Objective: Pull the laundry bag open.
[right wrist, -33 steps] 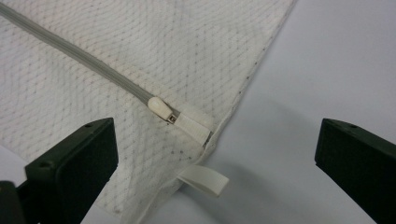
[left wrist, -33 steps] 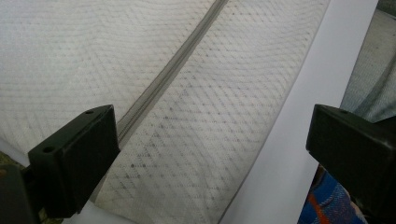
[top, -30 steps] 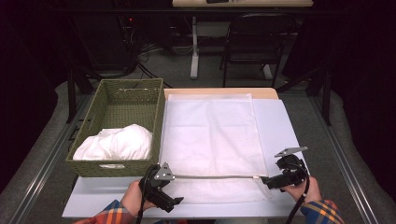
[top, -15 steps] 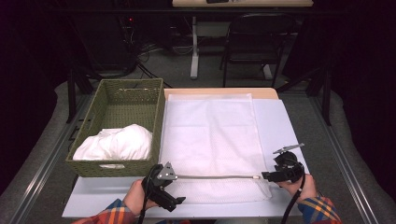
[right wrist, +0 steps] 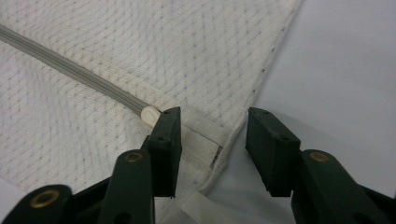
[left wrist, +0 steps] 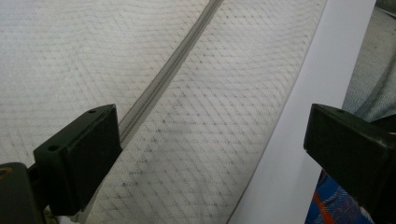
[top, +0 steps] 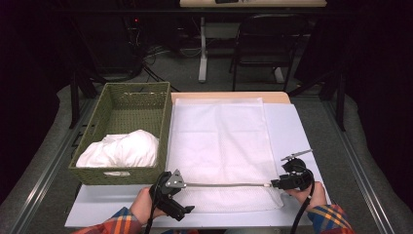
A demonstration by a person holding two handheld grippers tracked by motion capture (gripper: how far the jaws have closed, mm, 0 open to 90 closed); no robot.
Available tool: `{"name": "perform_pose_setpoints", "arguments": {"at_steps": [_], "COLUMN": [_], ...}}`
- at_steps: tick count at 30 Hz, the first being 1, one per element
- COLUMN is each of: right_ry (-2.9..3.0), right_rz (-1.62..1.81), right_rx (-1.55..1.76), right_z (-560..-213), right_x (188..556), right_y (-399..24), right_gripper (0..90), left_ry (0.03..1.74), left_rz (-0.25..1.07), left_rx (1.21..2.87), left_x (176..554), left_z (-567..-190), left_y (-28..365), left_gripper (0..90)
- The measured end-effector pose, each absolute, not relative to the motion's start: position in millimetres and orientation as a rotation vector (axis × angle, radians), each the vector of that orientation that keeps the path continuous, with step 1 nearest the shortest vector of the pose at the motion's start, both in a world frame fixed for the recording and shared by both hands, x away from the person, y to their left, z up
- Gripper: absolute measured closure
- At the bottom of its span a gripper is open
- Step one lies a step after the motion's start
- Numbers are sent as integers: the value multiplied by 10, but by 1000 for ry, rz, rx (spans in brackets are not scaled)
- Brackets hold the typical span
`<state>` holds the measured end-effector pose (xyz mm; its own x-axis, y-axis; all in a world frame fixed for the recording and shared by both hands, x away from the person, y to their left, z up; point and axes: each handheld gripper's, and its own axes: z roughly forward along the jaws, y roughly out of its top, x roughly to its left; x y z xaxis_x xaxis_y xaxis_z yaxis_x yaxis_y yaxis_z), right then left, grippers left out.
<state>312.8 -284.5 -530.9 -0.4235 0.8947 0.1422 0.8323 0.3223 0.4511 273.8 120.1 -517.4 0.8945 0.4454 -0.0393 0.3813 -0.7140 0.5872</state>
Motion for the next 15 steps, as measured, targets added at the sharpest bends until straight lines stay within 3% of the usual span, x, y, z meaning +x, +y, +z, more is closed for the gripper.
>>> {"name": "perform_pose_setpoints", "arguments": {"at_steps": [14,15], "right_ry": [2450,2447], "right_rz": [665,642], "right_rx": [1625,1638], "right_z": [-5323,-5325], "right_x": [3116,3111], "right_y": [-2810,-2804], "right_gripper": [651,695], "left_ry": [588,587], "left_rz": [142,140], "left_rx": [2452,2450], "left_x": [2737,2736], "left_z": [-5179,-5178], "left_y": [1200,1201], "left_gripper": [40,41]}}
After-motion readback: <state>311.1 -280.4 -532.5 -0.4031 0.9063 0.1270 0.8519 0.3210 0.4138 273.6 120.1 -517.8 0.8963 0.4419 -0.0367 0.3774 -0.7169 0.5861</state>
